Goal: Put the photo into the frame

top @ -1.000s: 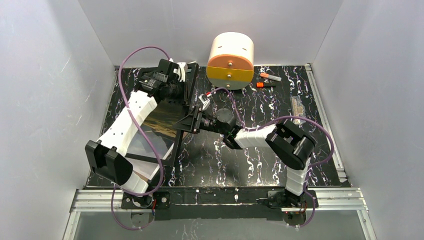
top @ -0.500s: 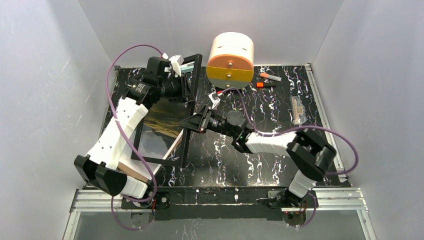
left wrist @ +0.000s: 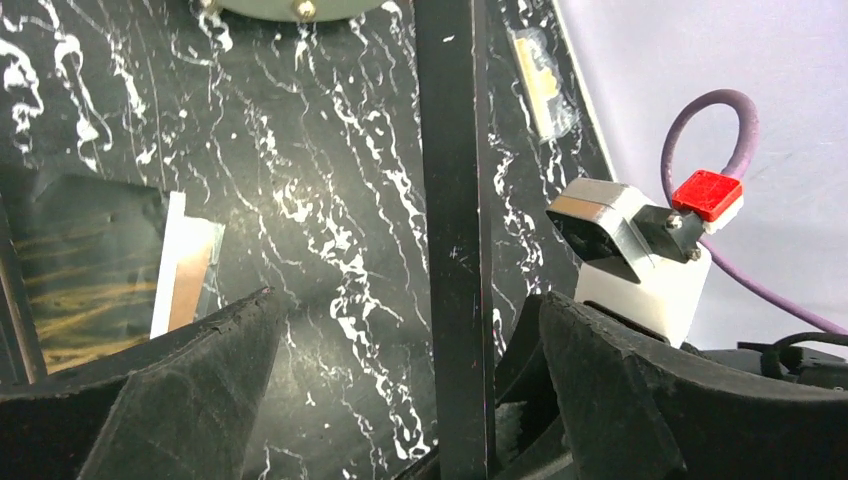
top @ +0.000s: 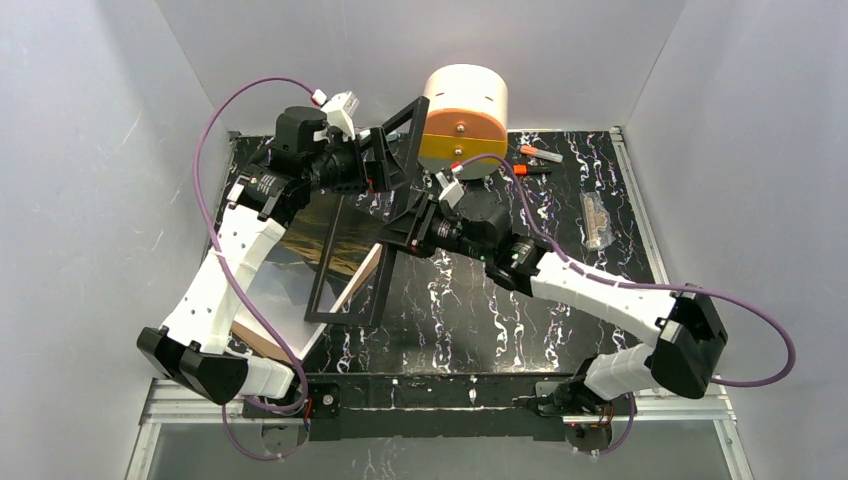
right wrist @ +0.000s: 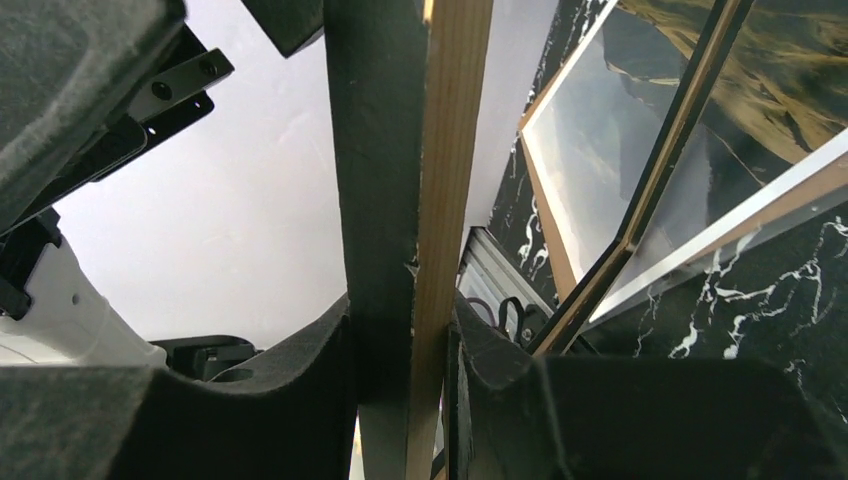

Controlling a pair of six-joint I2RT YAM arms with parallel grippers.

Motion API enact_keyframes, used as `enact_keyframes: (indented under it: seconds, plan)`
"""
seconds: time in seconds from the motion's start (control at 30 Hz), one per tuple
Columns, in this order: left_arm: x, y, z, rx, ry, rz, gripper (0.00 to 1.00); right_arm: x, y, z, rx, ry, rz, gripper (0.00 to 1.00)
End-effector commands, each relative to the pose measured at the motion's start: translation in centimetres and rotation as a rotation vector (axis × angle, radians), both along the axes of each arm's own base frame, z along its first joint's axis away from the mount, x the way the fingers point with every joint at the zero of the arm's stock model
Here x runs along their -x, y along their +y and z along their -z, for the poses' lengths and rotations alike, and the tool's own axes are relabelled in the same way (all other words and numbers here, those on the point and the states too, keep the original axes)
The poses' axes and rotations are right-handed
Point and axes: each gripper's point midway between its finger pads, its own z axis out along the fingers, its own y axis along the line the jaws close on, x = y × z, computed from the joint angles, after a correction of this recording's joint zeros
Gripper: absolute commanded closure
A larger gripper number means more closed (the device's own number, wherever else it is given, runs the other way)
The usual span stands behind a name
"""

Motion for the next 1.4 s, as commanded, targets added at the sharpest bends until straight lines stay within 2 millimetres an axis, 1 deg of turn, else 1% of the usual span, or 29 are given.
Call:
enact_keyframes:
  seconds: [0.0,0.07,0.13,0.23,0.37,0.5,0.6,0.67,0.8,0.87,0.97,1.03,1.2,1.27,1.37]
  plan:
    - [-0.2,-0.8,-4.9,0.093,-0.13,0.03,0.02,0.8,-1.9,-1.4,0.136,-0.056,-0.014,0.89]
    - [-0.3,-0.9,-5.7,0.106,-0.153,0.031,0.02,1.0,-2.9,-1.0,0.188,-0.041,-0.006,0.89]
    - [-0.3,-0.8,-6.3,0.108,-0.172,0.028,0.02,1.1,-4.0,-1.1,0.234,-0.054,0.005,0.89]
    - [-0.5,0.0,-6.3,0.081,-0.192,-0.012,0.01,1.3,-5.6,-0.7,0.353,-0.04,-0.003,0.89]
    - [-0.5,1.7,-5.2,0.016,-0.206,-0.076,0.02,1.8,-7.8,-1.0,0.428,-0.028,-0.013,0.89]
    - [-0.3,2.7,-3.2,-0.032,-0.184,-0.106,0.02,1.3,-9.7,-2.9,0.414,-0.02,0.018,0.9]
    - [-0.4,3.4,-1.5,-0.074,-0.16,-0.132,0.02,1.0,-10.8,-4.1,0.412,-0.007,0.03,0.91]
    - [-0.5,3.8,-0.1,-0.101,-0.141,-0.148,0.02,1.2,-11.1,-5.1,0.397,-0.009,0.021,0.92]
    - [-0.8,4.8,4.7,-0.182,-0.066,-0.187,0.02,1.4,-11.3,-7.5,0.326,-0.026,0.008,0.94]
    - [-0.8,5.1,6.9,-0.212,-0.019,-0.195,0.02,1.4,-11.5,-8.0,0.327,-0.008,0.011,0.94]
    - [-0.7,5.1,9.9,-0.231,0.038,-0.202,0.02,1.7,-12.0,-7.8,0.363,0.044,0.005,0.94]
    - [-0.7,4.9,11.3,-0.228,0.068,-0.208,0.02,2.1,-12.4,-8.1,0.375,0.063,0.001,0.94]
    - [-0.7,4.7,14.6,-0.226,0.126,-0.221,0.02,2.6,-13.7,-10.3,0.377,0.05,0.031,0.94]
    - [-0.8,4.7,15.7,-0.233,0.143,-0.228,0.02,2.6,-14.4,-10.2,0.396,0.052,0.054,0.94]
    - [-1.0,4.6,17.4,-0.245,0.176,-0.23,0.02,2.5,-15.2,-8.6,0.457,0.082,0.078,0.95]
